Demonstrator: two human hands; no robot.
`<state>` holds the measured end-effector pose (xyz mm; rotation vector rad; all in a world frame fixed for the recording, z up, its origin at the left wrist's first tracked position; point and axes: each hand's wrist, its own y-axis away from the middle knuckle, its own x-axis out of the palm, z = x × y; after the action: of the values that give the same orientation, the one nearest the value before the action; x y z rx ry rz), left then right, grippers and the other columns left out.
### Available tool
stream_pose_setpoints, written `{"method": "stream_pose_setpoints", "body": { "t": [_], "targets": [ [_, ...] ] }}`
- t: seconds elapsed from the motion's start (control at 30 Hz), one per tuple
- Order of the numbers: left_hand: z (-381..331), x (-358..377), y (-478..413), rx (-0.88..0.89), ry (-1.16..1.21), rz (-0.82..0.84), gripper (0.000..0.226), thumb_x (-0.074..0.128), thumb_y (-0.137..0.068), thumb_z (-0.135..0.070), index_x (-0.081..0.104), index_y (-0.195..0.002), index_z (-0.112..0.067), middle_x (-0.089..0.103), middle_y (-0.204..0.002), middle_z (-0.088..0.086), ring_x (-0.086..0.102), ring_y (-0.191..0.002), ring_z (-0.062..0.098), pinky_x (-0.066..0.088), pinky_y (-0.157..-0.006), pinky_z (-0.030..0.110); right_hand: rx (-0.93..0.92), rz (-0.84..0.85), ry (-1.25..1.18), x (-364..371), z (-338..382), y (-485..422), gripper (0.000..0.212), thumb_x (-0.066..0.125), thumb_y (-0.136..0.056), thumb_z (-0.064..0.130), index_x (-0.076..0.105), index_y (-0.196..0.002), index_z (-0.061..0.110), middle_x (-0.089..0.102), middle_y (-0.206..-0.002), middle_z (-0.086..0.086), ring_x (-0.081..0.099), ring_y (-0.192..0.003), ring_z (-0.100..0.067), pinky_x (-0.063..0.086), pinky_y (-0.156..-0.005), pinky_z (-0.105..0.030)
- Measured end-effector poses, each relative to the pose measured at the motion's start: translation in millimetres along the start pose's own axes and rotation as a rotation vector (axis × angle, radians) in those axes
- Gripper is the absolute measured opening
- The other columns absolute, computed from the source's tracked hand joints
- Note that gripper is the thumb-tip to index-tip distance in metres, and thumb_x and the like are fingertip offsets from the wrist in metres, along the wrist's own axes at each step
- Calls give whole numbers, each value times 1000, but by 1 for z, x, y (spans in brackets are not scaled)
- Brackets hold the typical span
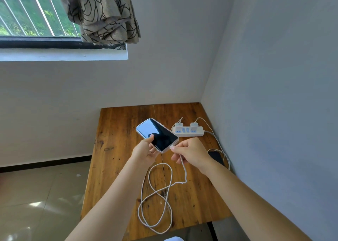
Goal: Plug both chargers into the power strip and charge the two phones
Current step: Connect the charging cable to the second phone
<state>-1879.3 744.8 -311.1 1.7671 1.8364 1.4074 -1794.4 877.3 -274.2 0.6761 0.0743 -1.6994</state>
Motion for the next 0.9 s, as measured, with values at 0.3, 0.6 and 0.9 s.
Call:
{"method": "stream_pose_setpoints", "body": {
  "t": [0.3,0.6,0.9],
  "targets": [
    [10,-1,-3,-45,-10,101,29,49,-96,-21,53,-123,-11,67,-113,16,68,-95,30,56,-47,32,40,44,-69,-7,-14,-6,16,65,-88,23,72,-75,18,74,-70,3,70,-69,-13,52,-58,-18],
    [11,-6,-8,-22,-85,160,27,46,-97,-23,51,-121,-12,69,-108,15,69,-91,28,57,-54,35,66,148,-73,-9,-30,-9,14,66,-88,22,74,-80,15,75,-73,2,69,-69,-11,51,-59,-20],
    [12,-8,-12,-27,-140,176,28,44,-98,-26,50,-123,-13,67,-112,15,66,-98,31,56,-70,41,73,188,-73,-10,-37,-9,12,67,-87,22,75,-83,15,74,-75,2,67,-69,-10,49,-57,-17]
  ]
}}
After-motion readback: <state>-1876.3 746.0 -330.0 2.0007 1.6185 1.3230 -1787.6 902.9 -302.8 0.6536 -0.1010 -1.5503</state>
